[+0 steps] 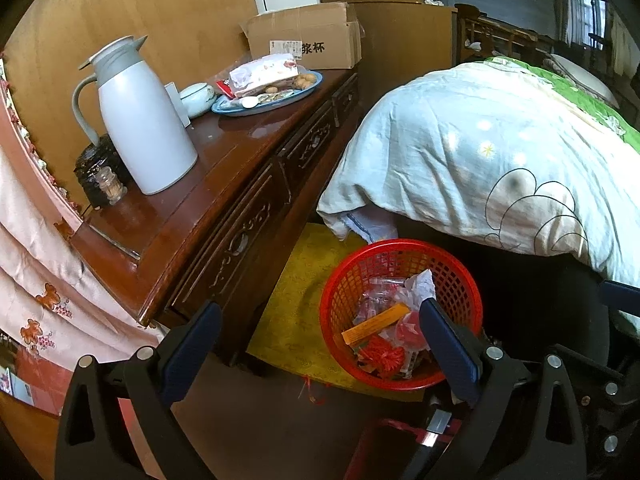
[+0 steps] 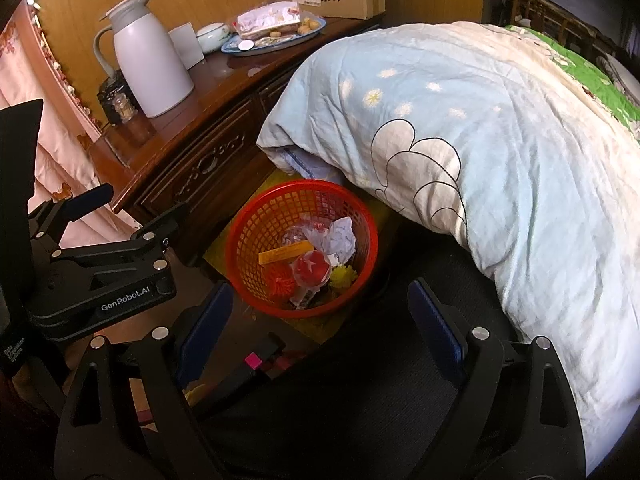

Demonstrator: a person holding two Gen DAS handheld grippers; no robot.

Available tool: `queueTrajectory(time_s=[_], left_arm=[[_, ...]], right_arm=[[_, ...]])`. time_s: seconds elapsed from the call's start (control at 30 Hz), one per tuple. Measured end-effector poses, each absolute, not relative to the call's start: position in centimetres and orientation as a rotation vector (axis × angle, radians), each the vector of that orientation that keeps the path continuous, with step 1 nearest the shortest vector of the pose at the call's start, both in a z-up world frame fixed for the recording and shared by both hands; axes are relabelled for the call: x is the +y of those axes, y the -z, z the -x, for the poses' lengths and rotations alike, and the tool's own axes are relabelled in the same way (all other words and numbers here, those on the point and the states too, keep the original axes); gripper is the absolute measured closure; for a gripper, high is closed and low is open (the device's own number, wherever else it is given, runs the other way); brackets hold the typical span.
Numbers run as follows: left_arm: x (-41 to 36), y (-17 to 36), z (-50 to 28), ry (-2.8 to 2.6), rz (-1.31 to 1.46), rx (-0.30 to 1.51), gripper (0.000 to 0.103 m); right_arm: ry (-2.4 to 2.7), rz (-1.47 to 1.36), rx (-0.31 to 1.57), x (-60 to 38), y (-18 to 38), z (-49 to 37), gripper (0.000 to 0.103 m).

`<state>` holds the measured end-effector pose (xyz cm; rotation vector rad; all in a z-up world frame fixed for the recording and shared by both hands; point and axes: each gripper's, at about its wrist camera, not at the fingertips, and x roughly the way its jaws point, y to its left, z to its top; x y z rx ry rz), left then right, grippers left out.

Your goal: Collect trash

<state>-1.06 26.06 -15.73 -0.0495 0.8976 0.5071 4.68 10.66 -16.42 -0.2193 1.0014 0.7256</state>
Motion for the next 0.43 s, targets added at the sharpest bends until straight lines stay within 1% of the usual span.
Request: queueTrajectory(time_s=[0.43], left_arm=[[26.26,15.74,0.9,-0.515,0.049,0.907,0.006]], right_arm=[[-0.726,0.217,1.001,10.49,16.29,-4.78,0.017]])
